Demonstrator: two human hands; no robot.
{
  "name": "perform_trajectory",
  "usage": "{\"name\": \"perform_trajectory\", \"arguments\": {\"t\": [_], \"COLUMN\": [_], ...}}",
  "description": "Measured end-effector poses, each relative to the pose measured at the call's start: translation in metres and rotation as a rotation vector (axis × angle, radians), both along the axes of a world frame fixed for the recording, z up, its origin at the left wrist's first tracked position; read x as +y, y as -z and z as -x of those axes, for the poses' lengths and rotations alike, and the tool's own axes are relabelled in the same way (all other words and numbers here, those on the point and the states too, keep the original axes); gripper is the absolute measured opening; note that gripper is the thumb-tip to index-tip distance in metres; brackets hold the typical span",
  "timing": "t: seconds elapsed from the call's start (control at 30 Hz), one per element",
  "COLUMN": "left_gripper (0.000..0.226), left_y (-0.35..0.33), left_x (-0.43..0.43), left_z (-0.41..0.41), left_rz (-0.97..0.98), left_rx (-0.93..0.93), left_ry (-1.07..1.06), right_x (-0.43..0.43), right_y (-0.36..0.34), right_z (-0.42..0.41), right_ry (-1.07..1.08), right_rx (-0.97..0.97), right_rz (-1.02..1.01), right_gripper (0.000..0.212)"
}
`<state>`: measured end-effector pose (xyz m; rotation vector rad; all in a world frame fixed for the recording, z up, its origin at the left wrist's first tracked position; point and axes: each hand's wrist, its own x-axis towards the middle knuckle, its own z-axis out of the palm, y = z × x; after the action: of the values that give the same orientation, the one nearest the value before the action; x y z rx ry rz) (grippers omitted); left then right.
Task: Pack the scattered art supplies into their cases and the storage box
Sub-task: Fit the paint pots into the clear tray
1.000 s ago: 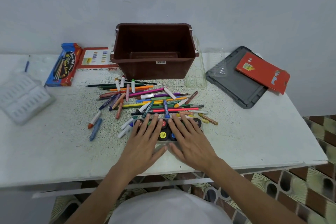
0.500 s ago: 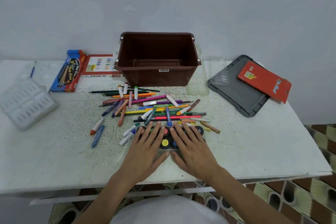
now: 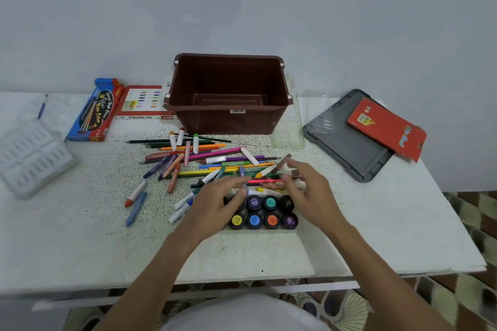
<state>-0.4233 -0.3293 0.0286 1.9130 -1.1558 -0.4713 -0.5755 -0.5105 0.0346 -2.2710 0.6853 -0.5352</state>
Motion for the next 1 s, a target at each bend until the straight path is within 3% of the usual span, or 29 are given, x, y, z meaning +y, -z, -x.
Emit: {"name": "perform_trajectory", "arguments": {"t": [0.17, 0.37, 0.43, 0.57, 0.67, 1.0], "left_gripper": [0.028, 0.028, 0.034, 0.045, 0.048, 0.036], "left_y": [-0.009, -0.007, -0.004, 0.000, 0.003, 0.002], "left_x": [-0.052, -0.113, -0.133, -0.165, -0.183, -0.187], "left_z": [-0.007, -0.006, -0.006, -0.005, -0.002, 0.000], "left_rz": [0.059, -0.024, -0.094, -0.317, -0.367, -0.115], "left_rx": [0.175, 0.281, 0.247, 0.002, -0.032, 0.344], "left_ry": [-0.035, -0.108, -0.143, -0.227, -0.268, -0.468], "right_x": [-0.042, -0.080, -0.091, -0.108, -0.113, -0.118], "right_y": [-0.007, -0.005, -0.001, 0.001, -0.004, -0.010], "right_z": [-0.014, -0.026, -0.027, -0.026, -0.028, -0.030], "right_ry": [0.161, 0.232, 0.232, 0.199, 0.143, 0.322], "right_rx": [0.017, 0.062, 0.072, 0.103, 0.091, -0.142], "right_rz": [-0.166, -0.288, -0.312, -0.380, -0.449, -0.852], "right_gripper": [0.036, 0.039, 0.042, 0.046, 0.045, 0.022]}}
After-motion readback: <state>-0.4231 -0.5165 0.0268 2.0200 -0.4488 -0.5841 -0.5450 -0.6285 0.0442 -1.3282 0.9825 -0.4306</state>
